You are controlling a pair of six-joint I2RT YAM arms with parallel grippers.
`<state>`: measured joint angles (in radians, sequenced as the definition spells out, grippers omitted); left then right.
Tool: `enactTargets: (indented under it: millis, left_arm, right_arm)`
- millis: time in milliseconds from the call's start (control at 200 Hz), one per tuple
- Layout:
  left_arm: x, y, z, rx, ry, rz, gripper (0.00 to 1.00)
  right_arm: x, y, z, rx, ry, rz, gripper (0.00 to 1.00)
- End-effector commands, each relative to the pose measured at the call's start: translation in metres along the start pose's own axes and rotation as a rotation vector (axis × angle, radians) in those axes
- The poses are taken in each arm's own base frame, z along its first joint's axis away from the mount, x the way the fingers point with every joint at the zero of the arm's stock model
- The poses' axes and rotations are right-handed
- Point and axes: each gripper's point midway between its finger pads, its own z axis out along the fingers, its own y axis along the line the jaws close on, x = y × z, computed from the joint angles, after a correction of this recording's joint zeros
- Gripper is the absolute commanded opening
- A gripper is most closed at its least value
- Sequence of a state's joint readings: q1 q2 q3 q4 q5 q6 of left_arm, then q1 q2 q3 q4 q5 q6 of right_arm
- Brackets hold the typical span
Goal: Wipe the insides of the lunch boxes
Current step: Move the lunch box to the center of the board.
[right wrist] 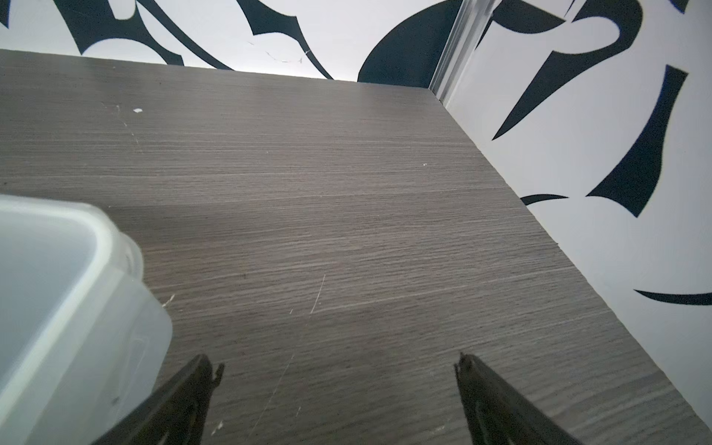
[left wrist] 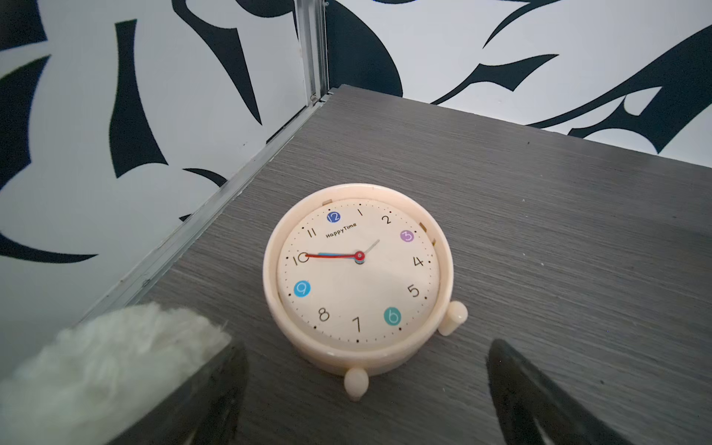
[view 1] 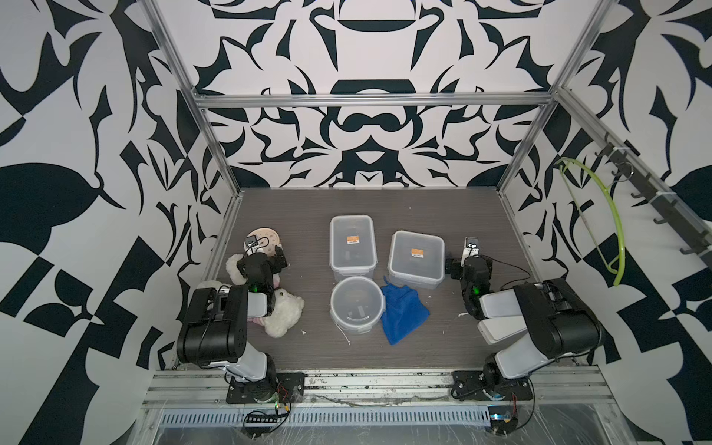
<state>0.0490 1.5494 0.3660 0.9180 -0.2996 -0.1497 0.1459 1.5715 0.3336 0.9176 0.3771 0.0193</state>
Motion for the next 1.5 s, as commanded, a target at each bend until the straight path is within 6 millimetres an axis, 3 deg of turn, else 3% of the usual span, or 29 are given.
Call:
enactTargets:
  millis: [0,740,850,975,1050,1195,1325,1495]
  left_arm:
    - [-0.001,-0.001,-0.001,-0.006,-0.009,0.006,1.0]
    - [-0.001,-0.001,-0.002,-0.005,-0.011,0.006,0.99]
    - [-0.008,-0.003,-0.006,-0.023,-0.013,0.017,1.0]
    - [-0.04,-0.016,-0.02,-0.1,-0.013,0.118,0.99]
    - [-0.067,-0.02,-0.025,-0.131,-0.014,0.083,0.99]
    - [-0.127,-0.026,-0.03,-0.176,-0.031,-0.044,1.0]
    - [-0.165,0.003,-0.048,-0.428,0.029,-0.303,1.0]
    - [-0.202,-0.01,-0.039,-0.449,0.094,-0.265,0.99]
  right_arm:
    - [-0.015,-0.001,-0.001,0.001,-0.046,0.012,1.0]
    - [-0.015,-0.001,0.001,-0.011,-0.04,0.019,1.0]
    - [-0.023,-0.012,-0.004,0.062,-0.066,0.039,1.0]
    - [-0.048,-0.022,-0.009,0.18,0.061,-0.041,1.0]
    - [-0.061,-0.024,-0.015,0.244,0.051,-0.066,1.0]
    - [-0.087,-0.004,-0.037,0.262,-0.023,-0.077,1.0]
    - [-0.093,0.012,-0.043,0.168,0.075,-0.025,1.0]
    - [-0.103,0.042,-0.049,0.078,0.164,-0.083,0.97]
